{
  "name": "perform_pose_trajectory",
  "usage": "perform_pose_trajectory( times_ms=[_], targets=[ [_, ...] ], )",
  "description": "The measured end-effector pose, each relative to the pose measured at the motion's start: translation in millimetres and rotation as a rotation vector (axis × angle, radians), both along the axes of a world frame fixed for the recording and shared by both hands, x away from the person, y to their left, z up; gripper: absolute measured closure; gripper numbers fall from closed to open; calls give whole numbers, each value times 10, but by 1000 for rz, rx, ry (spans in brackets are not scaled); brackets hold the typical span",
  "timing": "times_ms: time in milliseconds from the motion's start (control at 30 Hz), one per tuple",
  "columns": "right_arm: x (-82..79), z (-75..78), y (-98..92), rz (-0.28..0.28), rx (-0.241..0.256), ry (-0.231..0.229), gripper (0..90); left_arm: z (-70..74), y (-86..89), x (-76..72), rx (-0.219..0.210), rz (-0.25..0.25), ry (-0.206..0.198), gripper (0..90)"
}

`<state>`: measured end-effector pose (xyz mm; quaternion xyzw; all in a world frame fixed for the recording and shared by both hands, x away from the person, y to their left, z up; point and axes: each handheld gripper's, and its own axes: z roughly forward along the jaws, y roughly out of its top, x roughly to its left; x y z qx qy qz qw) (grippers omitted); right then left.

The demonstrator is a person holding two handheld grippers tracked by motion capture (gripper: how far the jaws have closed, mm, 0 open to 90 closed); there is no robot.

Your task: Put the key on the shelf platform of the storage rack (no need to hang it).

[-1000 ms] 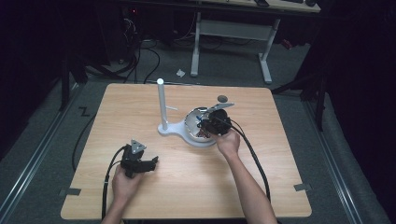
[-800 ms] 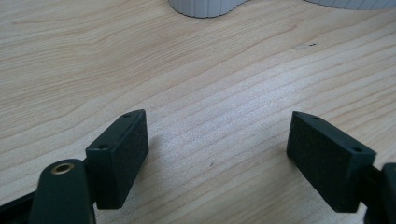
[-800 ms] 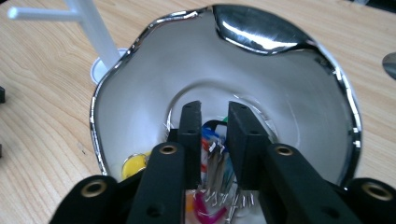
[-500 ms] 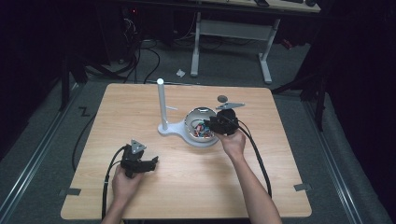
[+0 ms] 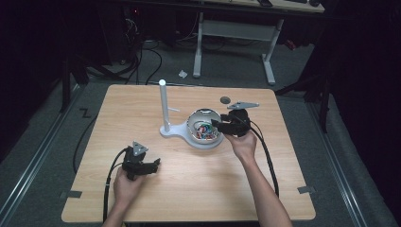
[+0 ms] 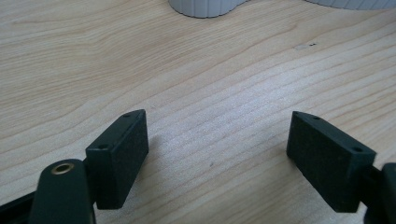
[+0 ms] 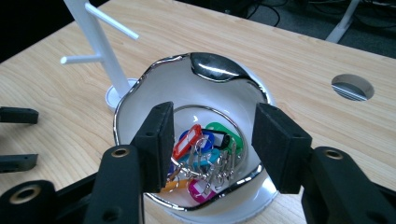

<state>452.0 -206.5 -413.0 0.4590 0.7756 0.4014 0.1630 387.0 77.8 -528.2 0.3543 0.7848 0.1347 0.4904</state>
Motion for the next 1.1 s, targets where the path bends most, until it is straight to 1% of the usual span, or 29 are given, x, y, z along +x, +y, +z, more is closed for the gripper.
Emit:
perform_pose_trajectory(
  times_ms=[67, 167, 267, 400, 467, 533, 600, 700, 767, 967, 1000, 1100],
  targets=[
    [-34, 34, -39, 4, 5, -10, 515, 0, -1, 0, -1, 1, 0, 211],
    [-79, 75, -92, 3, 9, -17, 518, 1, -1, 0, -2, 1, 1, 210],
    [-121, 108, -127, -1, -3, -15, 518, 0, -1, 0, -1, 1, 0, 211],
    [-186, 138, -206, -17, 20, -38, 521, 0, -1, 0, -1, 1, 0, 211],
    [-224, 137, -263, -29, 35, -31, 521, 0, -1, 0, -1, 1, 0, 211],
    [-244, 143, -301, -34, 29, -26, 535, 0, -1, 0, -1, 2, 0, 211],
    [-262, 163, -321, -34, 25, -32, 546, 1, -1, 0, -1, 1, 1, 211],
    [-306, 206, -352, -34, 39, -44, 548, 0, -1, 0, -1, 0, 0, 211],
    [-335, 210, -373, -44, 49, -55, 550, 0, -1, 0, 0, 0, 0, 211],
    [-401, 173, -496, -71, 64, -35, 544, 0, -1, 0, -1, 2, 0, 211],
    [-414, 178, -512, -72, 64, -39, 544, 0, 0, 0, 0, 1, 0, 211],
    [-496, 227, -561, -82, 87, -47, 543, 0, -1, 1, 0, 1, 0, 211]
  ],
)
